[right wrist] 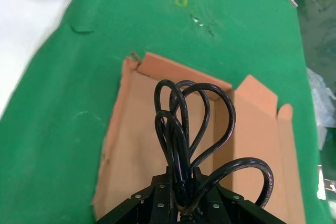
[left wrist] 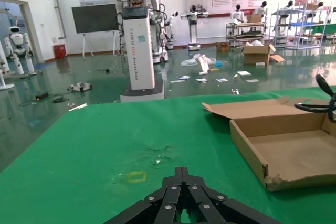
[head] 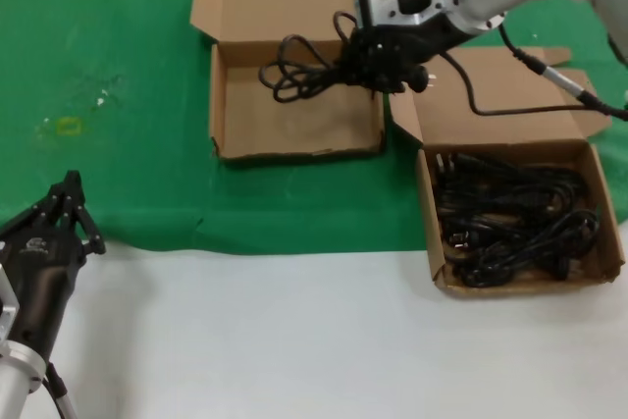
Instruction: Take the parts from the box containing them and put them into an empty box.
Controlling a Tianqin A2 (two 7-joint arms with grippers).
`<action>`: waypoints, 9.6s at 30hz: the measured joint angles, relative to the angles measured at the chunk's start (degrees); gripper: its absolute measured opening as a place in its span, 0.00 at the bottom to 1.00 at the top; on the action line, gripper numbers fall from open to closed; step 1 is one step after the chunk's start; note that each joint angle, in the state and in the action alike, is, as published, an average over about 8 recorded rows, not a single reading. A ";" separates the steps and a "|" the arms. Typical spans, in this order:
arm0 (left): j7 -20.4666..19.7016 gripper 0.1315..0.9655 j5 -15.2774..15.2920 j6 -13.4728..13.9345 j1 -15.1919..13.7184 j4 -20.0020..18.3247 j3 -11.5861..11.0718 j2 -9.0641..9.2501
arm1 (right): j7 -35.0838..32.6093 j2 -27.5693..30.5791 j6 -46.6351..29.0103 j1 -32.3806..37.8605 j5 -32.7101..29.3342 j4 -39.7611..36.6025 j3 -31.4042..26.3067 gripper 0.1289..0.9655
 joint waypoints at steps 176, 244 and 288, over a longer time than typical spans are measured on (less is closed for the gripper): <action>0.01 1.00 -0.02 0.00 0.00 0.00 0.00 0.00 | 26.06 15.62 53.32 -88.89 29.02 85.79 37.10 1.00; 0.02 1.00 -0.02 0.00 0.00 0.00 0.00 0.00 | 26.25 15.78 53.62 -89.63 29.10 86.46 37.71 1.00; 0.03 1.00 -0.02 0.00 0.00 0.00 0.00 0.00 | 26.25 15.78 53.62 -89.63 29.10 86.46 37.71 1.00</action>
